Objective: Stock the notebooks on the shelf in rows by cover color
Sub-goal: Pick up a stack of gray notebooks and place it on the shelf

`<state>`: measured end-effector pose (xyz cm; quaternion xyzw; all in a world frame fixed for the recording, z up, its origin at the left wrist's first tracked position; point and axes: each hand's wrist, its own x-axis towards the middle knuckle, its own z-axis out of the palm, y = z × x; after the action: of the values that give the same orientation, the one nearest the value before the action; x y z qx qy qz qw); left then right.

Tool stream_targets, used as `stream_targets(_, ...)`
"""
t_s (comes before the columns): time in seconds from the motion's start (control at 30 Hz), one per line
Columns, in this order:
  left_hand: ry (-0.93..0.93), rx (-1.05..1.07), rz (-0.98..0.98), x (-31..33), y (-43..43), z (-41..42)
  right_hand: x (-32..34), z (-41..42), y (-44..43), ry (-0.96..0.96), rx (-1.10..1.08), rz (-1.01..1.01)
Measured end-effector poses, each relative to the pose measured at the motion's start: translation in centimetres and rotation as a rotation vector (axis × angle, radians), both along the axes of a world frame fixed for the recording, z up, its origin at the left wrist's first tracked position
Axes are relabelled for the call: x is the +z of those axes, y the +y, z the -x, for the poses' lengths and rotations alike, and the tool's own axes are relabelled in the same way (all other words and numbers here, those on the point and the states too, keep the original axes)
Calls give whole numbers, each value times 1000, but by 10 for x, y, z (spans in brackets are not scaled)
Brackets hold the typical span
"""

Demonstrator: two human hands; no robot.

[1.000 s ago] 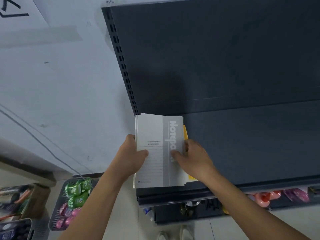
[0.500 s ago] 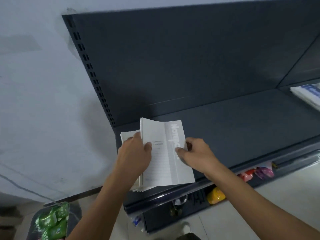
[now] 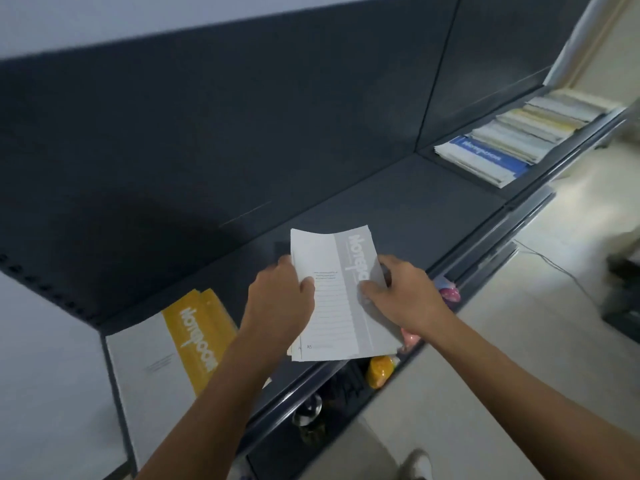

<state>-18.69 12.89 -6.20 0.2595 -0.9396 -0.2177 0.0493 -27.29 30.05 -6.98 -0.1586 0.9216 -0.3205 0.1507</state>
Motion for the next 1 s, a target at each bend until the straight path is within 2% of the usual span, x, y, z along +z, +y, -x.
stream_targets(0.53, 33, -145, -129, 14, 217, 225, -8, 202, 232, 31, -185, 65)
stream_targets(1.0, -37, -245, -109, 15, 322, 384, -10, 329, 343, -3, -319, 115)
